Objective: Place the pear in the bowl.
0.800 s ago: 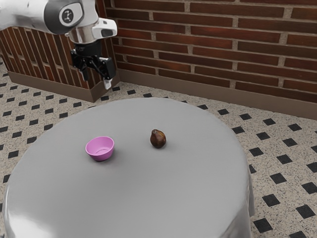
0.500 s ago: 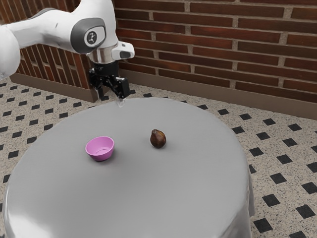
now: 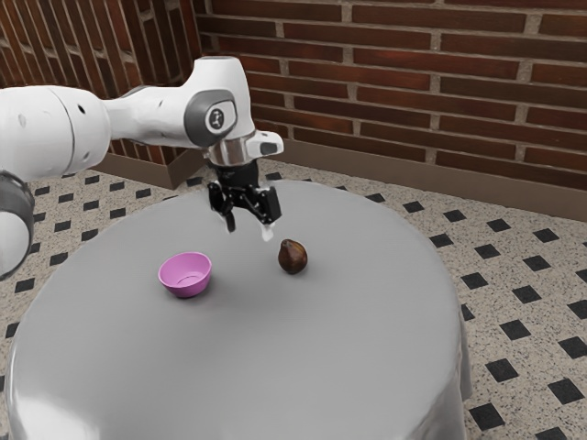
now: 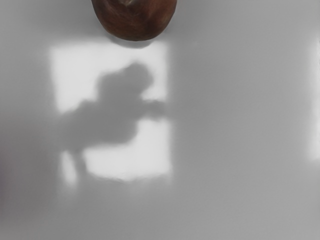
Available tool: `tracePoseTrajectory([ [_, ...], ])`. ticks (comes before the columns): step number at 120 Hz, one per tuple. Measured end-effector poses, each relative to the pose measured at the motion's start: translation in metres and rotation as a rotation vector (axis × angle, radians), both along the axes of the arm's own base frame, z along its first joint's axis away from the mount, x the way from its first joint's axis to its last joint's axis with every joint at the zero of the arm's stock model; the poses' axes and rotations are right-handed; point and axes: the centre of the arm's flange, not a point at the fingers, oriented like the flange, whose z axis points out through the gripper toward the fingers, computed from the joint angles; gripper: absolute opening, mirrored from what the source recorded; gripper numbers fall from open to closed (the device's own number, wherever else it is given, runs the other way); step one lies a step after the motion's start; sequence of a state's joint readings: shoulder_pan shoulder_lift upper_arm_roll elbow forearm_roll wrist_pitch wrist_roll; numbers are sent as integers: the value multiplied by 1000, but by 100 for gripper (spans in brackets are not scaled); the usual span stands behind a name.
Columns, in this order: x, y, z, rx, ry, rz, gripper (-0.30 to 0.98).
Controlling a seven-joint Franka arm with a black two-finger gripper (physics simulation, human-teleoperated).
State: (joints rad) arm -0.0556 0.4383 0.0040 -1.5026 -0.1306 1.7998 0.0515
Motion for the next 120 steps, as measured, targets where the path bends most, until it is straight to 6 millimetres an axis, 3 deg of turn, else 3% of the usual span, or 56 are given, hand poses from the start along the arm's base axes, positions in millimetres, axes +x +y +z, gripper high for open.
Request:
tracePoseTrajectory([
  [24, 10, -11, -45, -74, 25, 10, 66],
  [48, 33, -10, -76, -89, -8, 3, 64],
  [76, 51, -6, -88, -83, -79, 35, 63],
  [100, 59, -5, -118, -68, -96, 101, 63],
  [120, 69, -3, -119, -64, -138, 142, 63],
])
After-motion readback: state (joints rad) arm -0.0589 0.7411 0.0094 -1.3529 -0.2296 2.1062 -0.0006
